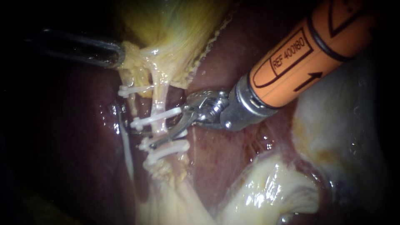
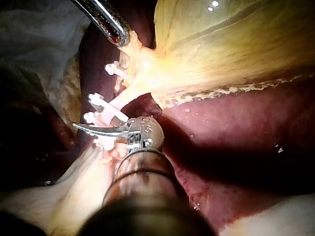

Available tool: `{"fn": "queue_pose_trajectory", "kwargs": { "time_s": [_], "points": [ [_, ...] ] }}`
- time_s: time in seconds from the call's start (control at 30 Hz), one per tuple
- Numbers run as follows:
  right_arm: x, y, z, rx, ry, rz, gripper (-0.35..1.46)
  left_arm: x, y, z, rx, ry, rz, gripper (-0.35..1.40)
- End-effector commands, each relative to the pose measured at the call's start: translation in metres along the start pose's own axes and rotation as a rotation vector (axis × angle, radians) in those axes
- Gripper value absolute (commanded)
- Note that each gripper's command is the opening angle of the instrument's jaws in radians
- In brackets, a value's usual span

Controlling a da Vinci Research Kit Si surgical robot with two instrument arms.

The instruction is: Go to the cutting position right tube

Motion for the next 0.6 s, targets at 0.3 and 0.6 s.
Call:
{"fn": "queue_pose_trajectory", "kwargs": {
  "time_s": [0.3,0.6],
  "points": [
    [0.0007,-0.0002,-0.0004,0.014,0.024,0.001,1.13,0.0,0.0,0.0,0.0,0.0,0.0,-0.35],
    [0.0006,-0.0002,-0.0004,0.012,0.026,0.001,1.15,0.0,0.0,0.0,0.0,0.0,0.0,-0.35]
  ]
}}
